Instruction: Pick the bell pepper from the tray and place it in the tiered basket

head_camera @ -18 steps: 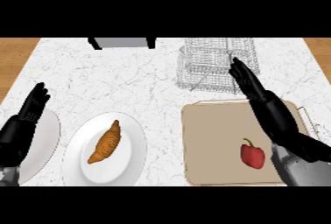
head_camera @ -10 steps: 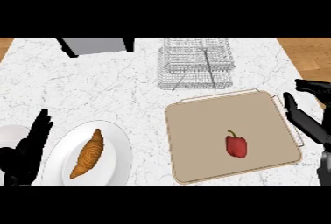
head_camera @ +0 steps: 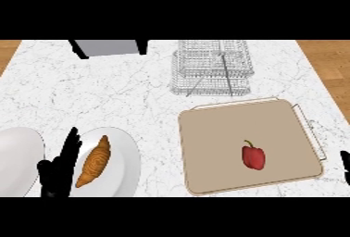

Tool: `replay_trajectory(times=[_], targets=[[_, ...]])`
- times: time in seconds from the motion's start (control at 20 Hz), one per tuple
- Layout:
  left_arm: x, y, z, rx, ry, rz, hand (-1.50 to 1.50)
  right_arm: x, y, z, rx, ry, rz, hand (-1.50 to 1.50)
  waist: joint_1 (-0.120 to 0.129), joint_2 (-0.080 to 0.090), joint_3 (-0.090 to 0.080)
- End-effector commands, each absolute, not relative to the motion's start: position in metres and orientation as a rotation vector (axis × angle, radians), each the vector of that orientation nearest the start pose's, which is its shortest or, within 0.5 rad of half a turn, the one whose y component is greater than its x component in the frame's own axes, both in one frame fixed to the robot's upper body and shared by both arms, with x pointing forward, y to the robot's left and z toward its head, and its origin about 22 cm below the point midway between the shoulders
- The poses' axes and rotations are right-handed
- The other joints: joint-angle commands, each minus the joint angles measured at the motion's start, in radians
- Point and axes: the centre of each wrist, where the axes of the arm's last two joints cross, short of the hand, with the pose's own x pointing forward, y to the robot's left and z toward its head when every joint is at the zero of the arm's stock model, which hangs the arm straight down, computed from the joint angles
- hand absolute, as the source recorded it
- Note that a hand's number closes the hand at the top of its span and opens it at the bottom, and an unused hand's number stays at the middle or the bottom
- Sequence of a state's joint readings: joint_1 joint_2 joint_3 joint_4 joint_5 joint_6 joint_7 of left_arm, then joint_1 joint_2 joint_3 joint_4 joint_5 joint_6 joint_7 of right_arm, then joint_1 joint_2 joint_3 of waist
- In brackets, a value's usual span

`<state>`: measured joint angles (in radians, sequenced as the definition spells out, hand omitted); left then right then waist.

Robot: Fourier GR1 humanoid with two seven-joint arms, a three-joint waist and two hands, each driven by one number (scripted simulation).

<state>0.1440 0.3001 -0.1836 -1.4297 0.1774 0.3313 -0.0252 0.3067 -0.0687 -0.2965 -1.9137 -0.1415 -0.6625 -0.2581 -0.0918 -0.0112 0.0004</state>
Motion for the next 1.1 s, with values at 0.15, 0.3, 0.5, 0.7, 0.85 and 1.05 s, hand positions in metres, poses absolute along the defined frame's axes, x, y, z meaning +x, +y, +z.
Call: replay_trajectory(times=[0.15, 0.3, 0.5, 0.7, 0.85, 1.05], targets=[[0.204, 0.267, -0.053, 0.281, -1.296, 0.020, 0.00, 0.071, -0.290, 0.034, -0.901, -1.435, -0.496, -1.50, 0.059, 0.014, -0.006], [0.212, 0.251, -0.046, 0.252, -1.318, -0.011, 0.00, 0.058, -0.297, 0.044, -0.947, -1.315, -0.284, -1.50, 0.086, 0.023, -0.007], [0.202, 0.245, -0.056, 0.269, -1.297, -0.040, 0.00, 0.030, -0.286, 0.057, -1.023, -1.138, -0.124, -1.50, 0.100, 0.030, -0.010], [0.207, 0.243, -0.048, 0.241, -1.326, -0.041, 0.00, 0.025, -0.275, 0.083, -1.134, -1.014, -0.104, -1.50, 0.122, 0.032, -0.009], [0.212, 0.249, -0.045, 0.225, -1.309, -0.063, 0.00, 0.040, -0.257, 0.088, -1.157, -0.972, -0.142, -1.50, 0.137, 0.034, -0.007], [0.212, 0.242, -0.047, 0.229, -1.324, -0.052, 0.00, 0.052, -0.249, 0.090, -1.178, -0.881, -0.106, -1.50, 0.134, 0.030, -0.007]])
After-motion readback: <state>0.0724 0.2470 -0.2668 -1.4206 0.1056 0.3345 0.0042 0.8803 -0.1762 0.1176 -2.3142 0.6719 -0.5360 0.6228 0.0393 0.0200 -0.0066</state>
